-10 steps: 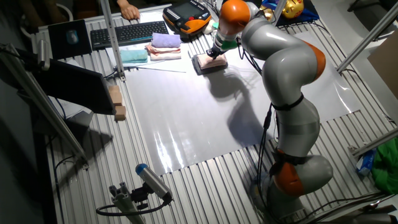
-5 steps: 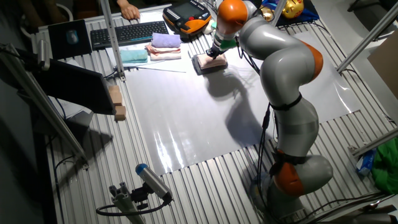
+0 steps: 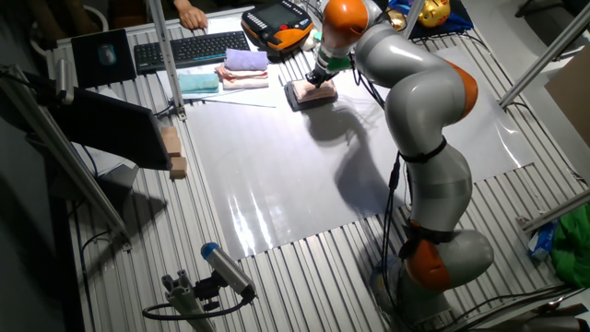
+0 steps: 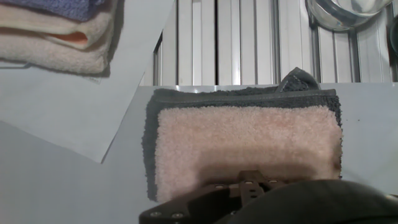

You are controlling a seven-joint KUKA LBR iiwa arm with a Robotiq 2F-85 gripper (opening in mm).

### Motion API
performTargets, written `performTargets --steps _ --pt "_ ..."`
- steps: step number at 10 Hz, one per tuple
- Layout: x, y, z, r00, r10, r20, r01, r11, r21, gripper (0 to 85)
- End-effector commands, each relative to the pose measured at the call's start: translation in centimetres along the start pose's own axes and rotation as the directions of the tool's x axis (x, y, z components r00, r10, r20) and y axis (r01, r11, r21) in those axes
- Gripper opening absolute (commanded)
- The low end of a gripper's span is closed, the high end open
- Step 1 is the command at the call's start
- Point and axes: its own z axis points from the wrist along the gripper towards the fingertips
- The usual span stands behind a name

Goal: Clean the table with a cloth

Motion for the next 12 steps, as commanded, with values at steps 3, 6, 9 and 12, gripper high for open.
performTargets --steps 3,6,9,12 --pt "-0.04 -0.14 0.21 0.999 -0.007 0.032 0.007 1.000 0.016 0.0" --pt "-0.01 -0.22 0.53 0.999 -0.006 0.032 0.005 1.000 0.015 0.0" --pt "-0.27 -0.42 0.83 0.999 -0.010 0.034 0.009 1.000 0.021 0.0" --pt "-0.17 -0.46 0.71 1.000 0.005 0.011 -0.005 1.000 0.008 0.0"
